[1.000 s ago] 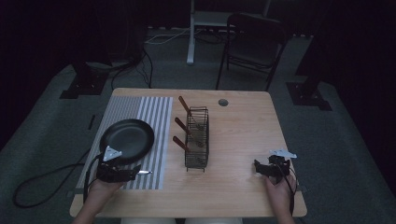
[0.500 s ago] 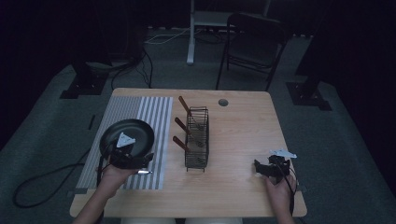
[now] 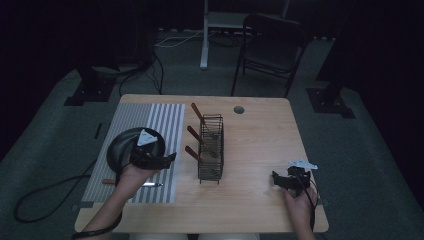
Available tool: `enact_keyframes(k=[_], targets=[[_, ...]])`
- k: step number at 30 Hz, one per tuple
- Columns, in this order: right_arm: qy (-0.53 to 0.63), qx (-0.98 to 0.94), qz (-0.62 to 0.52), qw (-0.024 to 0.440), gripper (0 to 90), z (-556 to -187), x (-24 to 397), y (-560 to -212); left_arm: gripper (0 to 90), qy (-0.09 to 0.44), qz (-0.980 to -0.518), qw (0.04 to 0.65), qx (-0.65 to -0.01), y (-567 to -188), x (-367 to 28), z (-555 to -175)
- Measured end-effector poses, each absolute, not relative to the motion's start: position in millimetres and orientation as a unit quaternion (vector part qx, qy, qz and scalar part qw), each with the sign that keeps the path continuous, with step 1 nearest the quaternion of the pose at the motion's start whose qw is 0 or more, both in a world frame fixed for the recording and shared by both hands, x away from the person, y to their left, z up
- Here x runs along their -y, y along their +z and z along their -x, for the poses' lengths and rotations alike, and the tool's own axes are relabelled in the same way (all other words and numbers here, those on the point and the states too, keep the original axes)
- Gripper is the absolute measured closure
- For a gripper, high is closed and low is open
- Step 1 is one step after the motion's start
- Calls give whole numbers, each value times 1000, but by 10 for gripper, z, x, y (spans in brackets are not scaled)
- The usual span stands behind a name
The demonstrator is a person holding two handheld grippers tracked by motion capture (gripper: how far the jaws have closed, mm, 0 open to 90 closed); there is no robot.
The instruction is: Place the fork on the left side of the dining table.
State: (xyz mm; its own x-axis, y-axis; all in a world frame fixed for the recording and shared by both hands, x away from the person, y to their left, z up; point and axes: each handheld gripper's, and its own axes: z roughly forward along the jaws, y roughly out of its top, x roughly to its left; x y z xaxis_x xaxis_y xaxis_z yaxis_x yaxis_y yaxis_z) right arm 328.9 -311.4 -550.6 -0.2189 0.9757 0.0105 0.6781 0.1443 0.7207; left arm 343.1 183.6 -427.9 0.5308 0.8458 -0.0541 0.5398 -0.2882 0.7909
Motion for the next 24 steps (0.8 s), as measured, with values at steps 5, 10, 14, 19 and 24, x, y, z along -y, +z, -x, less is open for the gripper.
enact_keyframes(k=[5,10,14,19,24], targets=[[309,-717,-577,241,115,-3289,3114,-5506,63,189,-781,406,-435,-4140,-1746,-3520],[309,-717,-576,241,116,-3289,3114,-5506,63,189,-781,412,-431,-3970,-1695,-3615],[309,-717,-576,241,116,-3289,3114,-5506,64,184,-776,422,-431,-3831,-1684,-3702],[309,-717,-576,241,116,-3289,3114,-5506,64,168,-777,434,-425,-3749,-1584,-3763],[309,-717,-576,241,116,-3289,3115,-5506,119,153,-784,431,-420,-3763,-1459,-3830]])
